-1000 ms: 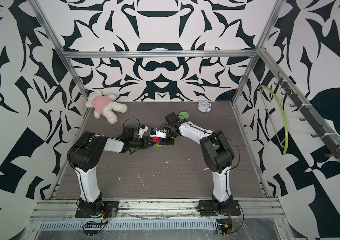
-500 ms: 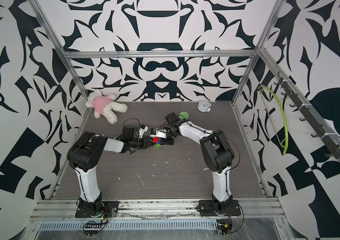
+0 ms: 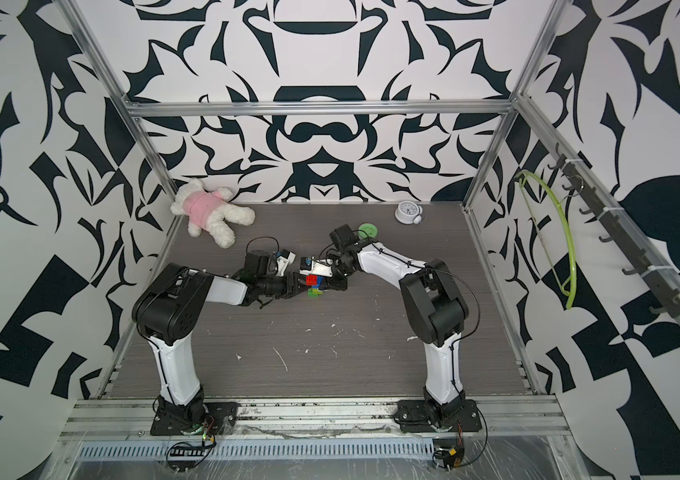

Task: Assemble the letter y with lego
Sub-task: Pick up the lego brick from the center of the board.

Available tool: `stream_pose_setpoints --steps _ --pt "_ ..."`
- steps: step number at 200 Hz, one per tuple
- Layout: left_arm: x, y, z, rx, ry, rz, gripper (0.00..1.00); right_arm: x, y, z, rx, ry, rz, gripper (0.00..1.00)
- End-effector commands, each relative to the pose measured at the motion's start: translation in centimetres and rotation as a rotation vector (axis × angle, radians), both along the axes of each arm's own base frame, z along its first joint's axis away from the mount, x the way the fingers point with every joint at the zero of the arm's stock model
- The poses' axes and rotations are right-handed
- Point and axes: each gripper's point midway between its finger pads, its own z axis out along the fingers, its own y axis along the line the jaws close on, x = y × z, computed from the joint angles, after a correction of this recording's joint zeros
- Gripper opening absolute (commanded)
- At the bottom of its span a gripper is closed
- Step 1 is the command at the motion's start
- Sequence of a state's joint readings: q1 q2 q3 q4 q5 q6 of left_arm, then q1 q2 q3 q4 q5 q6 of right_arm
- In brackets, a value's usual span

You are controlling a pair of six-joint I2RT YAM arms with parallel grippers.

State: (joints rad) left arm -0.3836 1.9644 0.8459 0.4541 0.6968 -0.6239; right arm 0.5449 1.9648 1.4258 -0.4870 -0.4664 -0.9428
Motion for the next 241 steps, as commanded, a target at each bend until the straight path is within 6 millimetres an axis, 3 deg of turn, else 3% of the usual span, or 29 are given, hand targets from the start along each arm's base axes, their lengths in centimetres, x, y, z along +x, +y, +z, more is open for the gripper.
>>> stream_pose_setpoints --steps 1,72,145,241 --pt "-6.8 7.7 -11.5 0.380 0.402 0.158 0.54 0.0 0.4 1.3 0.015 -0.009 0.021 0.32" --pt "-6.0 7.9 -10.7 0.353 0.383 0.176 0.55 -0.3 0.6 1.7 0.028 -0.008 0.029 0.31" --pt "-4.5 8.9 -9.5 0.330 0.354 0.221 0.55 -1.2 0.8 4.0 0.075 0.032 0.024 0.31" --pt "-3.7 9.4 -8.5 0.305 0.339 0.239 0.54 -5.5 0.3 7.1 0.096 0.311 -0.020 0.30"
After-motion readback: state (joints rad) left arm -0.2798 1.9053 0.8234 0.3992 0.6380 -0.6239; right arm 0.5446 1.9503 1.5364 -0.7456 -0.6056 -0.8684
